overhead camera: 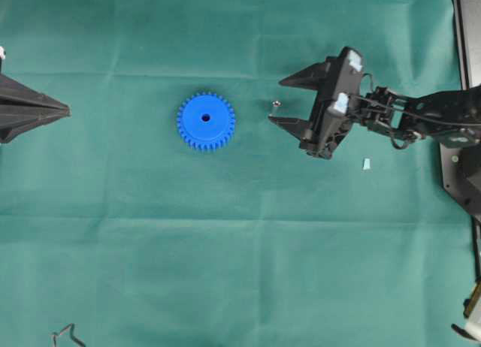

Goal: Insert the shaft into the center hole of the gear.
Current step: 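Move the right gripper left over the silver shaft and grasp it, then lift the shaft upright and carry it left over the gear's center hole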

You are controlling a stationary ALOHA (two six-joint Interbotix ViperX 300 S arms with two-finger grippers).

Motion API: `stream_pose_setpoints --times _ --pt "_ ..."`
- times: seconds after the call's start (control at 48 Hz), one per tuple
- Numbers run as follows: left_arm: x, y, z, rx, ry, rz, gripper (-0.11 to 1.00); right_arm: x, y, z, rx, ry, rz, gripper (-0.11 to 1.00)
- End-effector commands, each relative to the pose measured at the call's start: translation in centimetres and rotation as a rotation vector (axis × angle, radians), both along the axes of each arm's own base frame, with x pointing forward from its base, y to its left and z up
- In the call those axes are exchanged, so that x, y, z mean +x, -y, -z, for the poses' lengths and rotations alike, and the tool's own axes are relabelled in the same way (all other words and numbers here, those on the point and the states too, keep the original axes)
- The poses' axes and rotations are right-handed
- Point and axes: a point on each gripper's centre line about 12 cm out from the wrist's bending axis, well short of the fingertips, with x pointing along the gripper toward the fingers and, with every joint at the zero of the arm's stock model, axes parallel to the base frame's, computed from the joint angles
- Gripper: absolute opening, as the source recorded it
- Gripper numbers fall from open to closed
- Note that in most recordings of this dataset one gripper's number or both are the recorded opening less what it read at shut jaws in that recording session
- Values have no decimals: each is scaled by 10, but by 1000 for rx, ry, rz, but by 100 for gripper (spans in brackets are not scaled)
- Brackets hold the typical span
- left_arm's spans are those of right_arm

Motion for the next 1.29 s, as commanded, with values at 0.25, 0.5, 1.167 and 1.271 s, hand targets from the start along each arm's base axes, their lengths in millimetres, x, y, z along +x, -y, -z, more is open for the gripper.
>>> stream_pose_setpoints --times 0.25,0.5,1.167,1.271 --pt "2 0 -9 -2 23 -1 0 6 2 -3 6 9 6 67" --pt "2 0 -10 -2 25 -1 0 8 2 -3 9 6 5 17" --pt "2 -1 -10 -2 20 -2 0 5 -2 -54 13 89 -19 16" --pt "2 -1 -10 0 20 -2 0 2 -4 -65 17 97 -27 16"
